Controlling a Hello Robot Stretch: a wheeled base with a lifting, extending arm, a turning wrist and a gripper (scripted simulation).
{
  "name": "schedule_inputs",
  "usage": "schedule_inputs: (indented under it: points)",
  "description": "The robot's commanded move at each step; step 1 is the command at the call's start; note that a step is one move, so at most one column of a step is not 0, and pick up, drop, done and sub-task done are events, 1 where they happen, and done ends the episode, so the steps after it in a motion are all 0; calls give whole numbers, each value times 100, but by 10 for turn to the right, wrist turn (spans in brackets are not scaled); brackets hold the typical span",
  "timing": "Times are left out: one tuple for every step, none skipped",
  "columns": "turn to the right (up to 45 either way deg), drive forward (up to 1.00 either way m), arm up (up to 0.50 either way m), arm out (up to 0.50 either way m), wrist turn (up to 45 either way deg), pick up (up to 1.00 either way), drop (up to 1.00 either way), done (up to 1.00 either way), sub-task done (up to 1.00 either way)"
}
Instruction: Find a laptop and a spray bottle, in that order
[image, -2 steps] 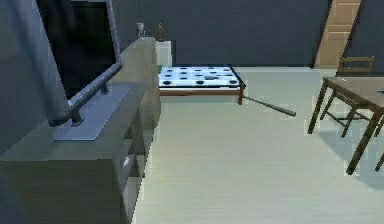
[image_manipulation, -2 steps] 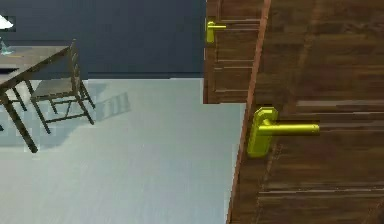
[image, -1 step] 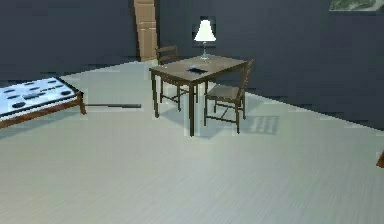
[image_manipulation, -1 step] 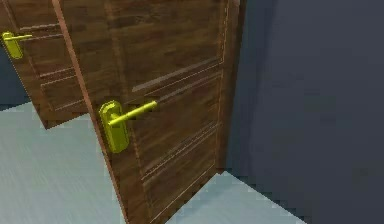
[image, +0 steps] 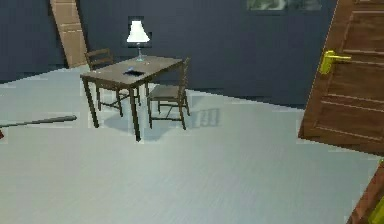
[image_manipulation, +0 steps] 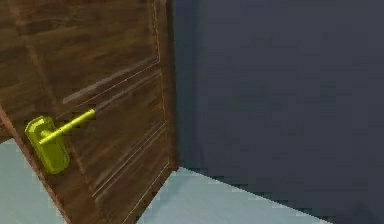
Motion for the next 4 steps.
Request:
schedule_inputs:
  points:
    - [0, 45, 0, 0, 0, 0, 0, 0, 0]
    - [240, 0, 0, 0, 0, 0, 0, 0, 0]
    - [0, 55, 0, 0, 0, 0, 0, 0, 0]
    - [210, 0, 0, 0, 0, 0, 0, 0, 0]
